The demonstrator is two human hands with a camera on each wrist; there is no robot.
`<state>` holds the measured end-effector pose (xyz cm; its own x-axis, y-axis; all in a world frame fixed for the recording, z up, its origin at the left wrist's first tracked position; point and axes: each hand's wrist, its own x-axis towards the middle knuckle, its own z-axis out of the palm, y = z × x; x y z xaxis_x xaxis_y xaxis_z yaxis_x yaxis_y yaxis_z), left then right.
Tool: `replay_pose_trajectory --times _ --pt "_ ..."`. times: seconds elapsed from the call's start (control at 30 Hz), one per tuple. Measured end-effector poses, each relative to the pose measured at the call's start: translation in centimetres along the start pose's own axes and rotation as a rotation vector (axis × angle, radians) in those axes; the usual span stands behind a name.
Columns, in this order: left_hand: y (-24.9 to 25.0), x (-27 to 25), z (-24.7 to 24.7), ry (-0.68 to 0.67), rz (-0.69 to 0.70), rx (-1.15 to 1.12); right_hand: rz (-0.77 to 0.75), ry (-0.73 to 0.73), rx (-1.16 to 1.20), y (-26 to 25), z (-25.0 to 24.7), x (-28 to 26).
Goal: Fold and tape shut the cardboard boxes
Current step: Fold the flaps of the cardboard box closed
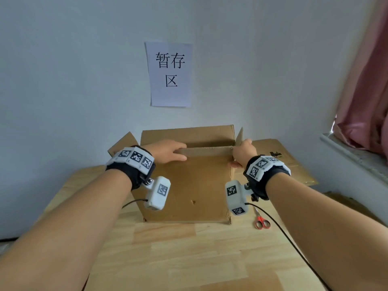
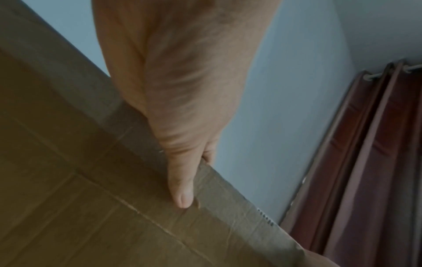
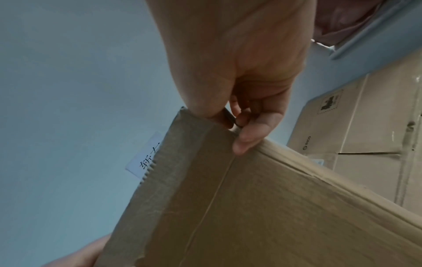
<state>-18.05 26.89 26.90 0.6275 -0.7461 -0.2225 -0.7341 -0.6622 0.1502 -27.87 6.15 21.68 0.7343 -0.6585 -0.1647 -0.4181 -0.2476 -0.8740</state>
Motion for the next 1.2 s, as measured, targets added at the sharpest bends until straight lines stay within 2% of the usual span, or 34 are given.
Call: replay_pose_trajectory --times 0.1,0.13,0.3,0.47,0.53,0.67,0.73,0.8,0.87,0.97,1.03,1.13,1.2 --pt "0.5 0.1 0.6 0.052 -0.035 0.009 0.093 -0.014 0.057 0.0 -0.3 0.2" --pt "0.6 0.1 0.7 0.065 -0.039 -0.001 0.080 -0.016 0.055 0.2 -0.3 0.4" --pt "0.7 0.4 1.2 0.087 -0.015 -0.063 -0.215 0.026 0.007 1.3 -0.7 0.7" --pt "0.2 1.0 1.2 0.078 -0.001 -0.090 -0.264 -0.112 0.278 0.8 -0.5 0.0" --pt "0.2 1.0 1.1 0.077 -0.007 -0.097 -0.290 -0.177 0.216 1.1 -0.2 0.1" --pt "0.0 0.8 1.1 0.057 -0.009 -0.111 -0.198 -0.216 0.015 1.5 0.1 0.1" --pt "0.0 0.6 1.1 0.050 -0.005 -0.107 -0.107 -0.213 0.015 1.7 -0.2 0.0" --pt "0.0 0.6 1.1 0.046 0.010 -0.109 -0.092 -0.210 0.026 2.0 -0.1 0.0" --pt "0.0 0.7 1.0 0.038 0.033 -0.109 -0.073 -0.142 0.023 2.2 0.2 0.2" --pt "0.1 0.9 1.4 -0.040 0.061 -0.094 -0.013 -0.112 0.013 3.6 0.9 0.5" --pt "-0.1 1.0 2.3 -0.067 0.078 -0.078 -0.019 -0.135 0.034 5.1 1.3 0.3" --pt "-0.6 1.2 3.1 -0.004 0.082 -0.056 -0.072 -0.112 0.047 6.0 1.8 -0.4" --pt "-0.7 1.3 2.9 -0.019 0.085 -0.057 -0.083 -0.119 0.042 5.7 2.0 -0.5"
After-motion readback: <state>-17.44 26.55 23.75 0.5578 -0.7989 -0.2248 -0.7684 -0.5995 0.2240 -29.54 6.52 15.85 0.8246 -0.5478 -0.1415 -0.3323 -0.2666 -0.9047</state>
